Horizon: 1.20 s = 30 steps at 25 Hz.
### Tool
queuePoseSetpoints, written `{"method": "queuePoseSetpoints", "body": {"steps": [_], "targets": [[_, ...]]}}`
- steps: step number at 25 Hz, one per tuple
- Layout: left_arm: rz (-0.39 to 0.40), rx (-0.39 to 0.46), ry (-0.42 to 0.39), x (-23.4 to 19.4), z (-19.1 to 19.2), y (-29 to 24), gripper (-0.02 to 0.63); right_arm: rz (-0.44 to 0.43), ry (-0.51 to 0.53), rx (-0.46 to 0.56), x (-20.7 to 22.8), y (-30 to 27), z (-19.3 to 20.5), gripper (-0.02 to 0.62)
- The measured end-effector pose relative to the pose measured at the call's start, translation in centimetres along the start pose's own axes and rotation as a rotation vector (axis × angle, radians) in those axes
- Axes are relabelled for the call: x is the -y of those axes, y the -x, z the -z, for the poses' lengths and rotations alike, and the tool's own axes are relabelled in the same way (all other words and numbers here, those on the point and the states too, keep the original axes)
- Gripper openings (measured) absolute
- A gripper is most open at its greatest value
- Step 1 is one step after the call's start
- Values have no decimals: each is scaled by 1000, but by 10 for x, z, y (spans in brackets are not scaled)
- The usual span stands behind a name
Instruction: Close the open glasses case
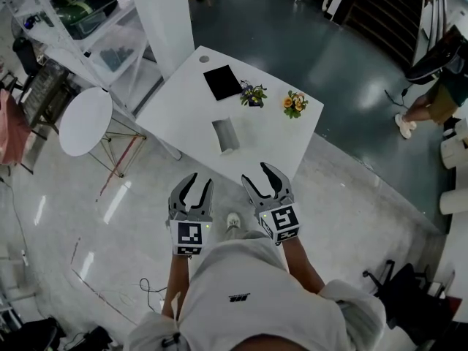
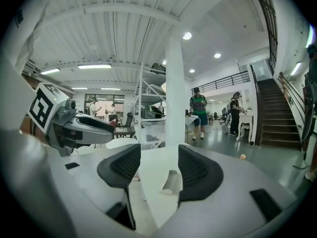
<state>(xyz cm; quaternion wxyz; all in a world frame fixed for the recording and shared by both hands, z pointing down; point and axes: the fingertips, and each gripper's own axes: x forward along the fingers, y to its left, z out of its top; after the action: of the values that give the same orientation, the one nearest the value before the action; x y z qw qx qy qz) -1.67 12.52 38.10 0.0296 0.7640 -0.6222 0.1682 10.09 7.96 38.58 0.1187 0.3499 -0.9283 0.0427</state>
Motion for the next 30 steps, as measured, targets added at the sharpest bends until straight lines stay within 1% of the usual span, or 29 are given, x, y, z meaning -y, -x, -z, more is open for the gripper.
{"method": "queuePoseSetpoints", "body": {"steps": [11,21,30], "targets": [[-39,-5,8,-15,-13,-53,160,-36,1,-4,43,-41,-5,236],[-59,-16,16,-26,-16,-79,160,-68,-7,-5,59,-67,-9,235],[-54,-15,22,-43,-15,-100,160,-68,-12,-7,67,-93,-12,235]]}}
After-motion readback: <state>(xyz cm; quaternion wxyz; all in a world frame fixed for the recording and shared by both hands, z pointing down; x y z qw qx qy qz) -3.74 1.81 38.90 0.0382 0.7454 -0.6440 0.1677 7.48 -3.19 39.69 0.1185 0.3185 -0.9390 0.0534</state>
